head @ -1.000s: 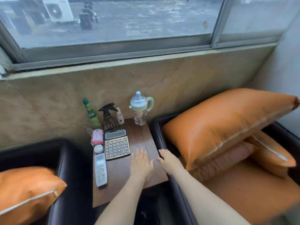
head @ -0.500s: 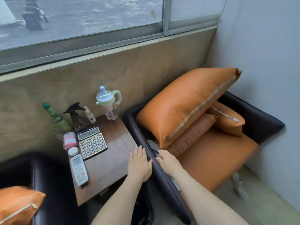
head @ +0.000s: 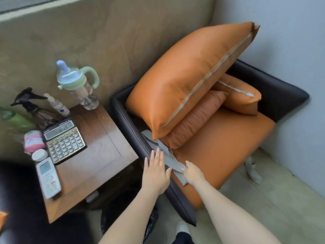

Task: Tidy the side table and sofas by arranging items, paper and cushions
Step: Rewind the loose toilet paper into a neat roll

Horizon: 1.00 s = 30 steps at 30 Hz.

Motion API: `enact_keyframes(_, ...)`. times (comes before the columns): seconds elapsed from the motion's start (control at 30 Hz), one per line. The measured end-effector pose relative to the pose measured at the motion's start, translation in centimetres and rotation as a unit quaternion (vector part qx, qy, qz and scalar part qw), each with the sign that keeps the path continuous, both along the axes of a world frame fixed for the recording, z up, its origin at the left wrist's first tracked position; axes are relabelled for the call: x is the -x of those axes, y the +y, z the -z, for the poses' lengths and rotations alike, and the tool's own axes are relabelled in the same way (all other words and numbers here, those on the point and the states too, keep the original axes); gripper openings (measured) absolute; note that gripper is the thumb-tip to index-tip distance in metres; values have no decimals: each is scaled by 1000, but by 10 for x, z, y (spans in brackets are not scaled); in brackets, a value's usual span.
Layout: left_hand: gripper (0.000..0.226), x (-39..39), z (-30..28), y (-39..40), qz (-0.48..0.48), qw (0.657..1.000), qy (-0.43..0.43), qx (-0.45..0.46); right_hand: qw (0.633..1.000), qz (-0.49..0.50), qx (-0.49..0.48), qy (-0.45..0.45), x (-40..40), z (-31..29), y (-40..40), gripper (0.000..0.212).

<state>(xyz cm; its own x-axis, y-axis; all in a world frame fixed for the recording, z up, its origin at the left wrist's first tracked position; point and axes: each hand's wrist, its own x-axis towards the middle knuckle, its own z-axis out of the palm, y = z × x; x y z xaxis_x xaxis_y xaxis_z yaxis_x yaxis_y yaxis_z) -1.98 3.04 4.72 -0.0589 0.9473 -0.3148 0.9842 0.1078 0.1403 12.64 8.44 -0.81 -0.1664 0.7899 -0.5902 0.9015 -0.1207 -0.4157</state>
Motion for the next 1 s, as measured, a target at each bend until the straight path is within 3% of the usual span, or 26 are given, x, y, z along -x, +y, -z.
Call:
enact_keyframes(0.13, 88, -10, 35, 1, 5, 1000, -2, -16, 999, 33, 32, -28, -13, 50, 9, 53)
enact_keyframes(0.57, 84, 25, 89, 12, -40, 998, -12, -52, 996, 31, 57, -54, 17, 159, 33, 81)
enact_keyframes(0.7, 79, 23, 99, 17, -32, 995, -25, -92, 990, 4, 57, -126, 25, 176, 17, 58)
enact_keyframes(0.77, 82, 23, 99, 19, -18, 994, -16, -106, 989, 21, 43, -138, 24, 179, 6, 40)
enact_keyframes(0.83, 79, 24, 96, 20, -16, 995, -20, -91, 990, 29, 41, -135, 23, 180, 1, 36)
enact_keyframes(1.0, 63, 21, 69, 13, -38, 998, 0, -56, 990, 98, 87, 46, 9, 144, 15, 10)
